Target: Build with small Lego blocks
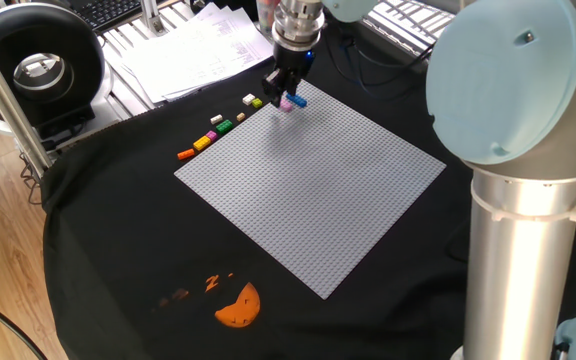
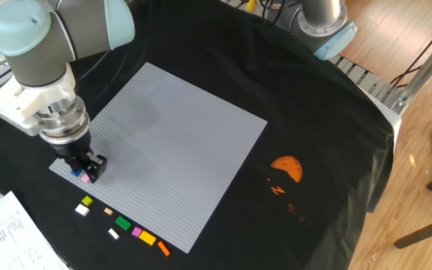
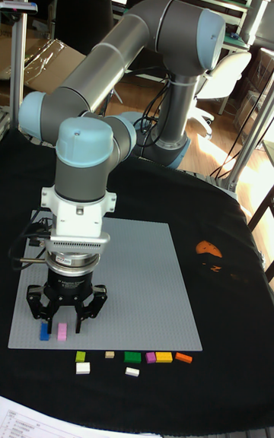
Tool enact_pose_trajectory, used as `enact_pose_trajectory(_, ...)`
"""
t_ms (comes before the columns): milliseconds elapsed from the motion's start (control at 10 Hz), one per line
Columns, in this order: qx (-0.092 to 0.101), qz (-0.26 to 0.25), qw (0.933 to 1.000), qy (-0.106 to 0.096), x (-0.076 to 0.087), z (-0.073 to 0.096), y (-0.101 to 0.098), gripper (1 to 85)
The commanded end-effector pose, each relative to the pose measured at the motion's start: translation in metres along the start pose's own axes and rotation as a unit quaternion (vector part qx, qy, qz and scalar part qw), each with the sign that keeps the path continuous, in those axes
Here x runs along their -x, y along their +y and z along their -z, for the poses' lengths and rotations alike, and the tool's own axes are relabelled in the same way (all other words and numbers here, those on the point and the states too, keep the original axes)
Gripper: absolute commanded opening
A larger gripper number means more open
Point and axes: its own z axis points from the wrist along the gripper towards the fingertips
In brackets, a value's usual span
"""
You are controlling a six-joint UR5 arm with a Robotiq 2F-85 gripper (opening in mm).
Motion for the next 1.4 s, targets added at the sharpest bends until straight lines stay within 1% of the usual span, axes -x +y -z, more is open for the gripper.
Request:
enact_pose_trajectory(0,0.007,-0.011,0.9999,-0.005,0.011,0.008,0.011,27.0)
enact_pose_trajectory(100,-0.004,-0.012,0.9999,-0.002,0.016,0.007,0.012,15.3)
enact_pose_trajectory(200,-0.011,-0.013,0.9999,-0.001,0.02,0.004,0.014,10.3)
enact_pose_trajectory(300,-0.025,-0.007,0.9997,-0.001,0.023,0.0,0.009,10.0)
enact_pose_trajectory(400,-0.018,-0.016,0.9997,0.0,0.023,-0.005,0.013,10.0)
enact_pose_trajectory(500,-0.001,-0.034,0.9994,0.006,0.02,-0.006,0.022,10.0)
enact_pose_trajectory(600,-0.005,-0.034,0.9994,0.006,0.021,-0.006,0.02,10.0)
enact_pose_trajectory(700,-0.003,-0.036,0.9993,0.003,0.023,-0.008,0.021,15.0)
enact_pose_trajectory(1000,-0.006,-0.034,0.9994,-0.006,0.029,-0.01,0.019,20.0)
enact_pose_trajectory(1200,-0.007,-0.042,0.9991,-0.004,0.034,-0.009,0.023,20.3)
enact_pose_trajectory(1300,-0.01,-0.044,0.999,-0.008,0.038,-0.009,0.023,20.3)
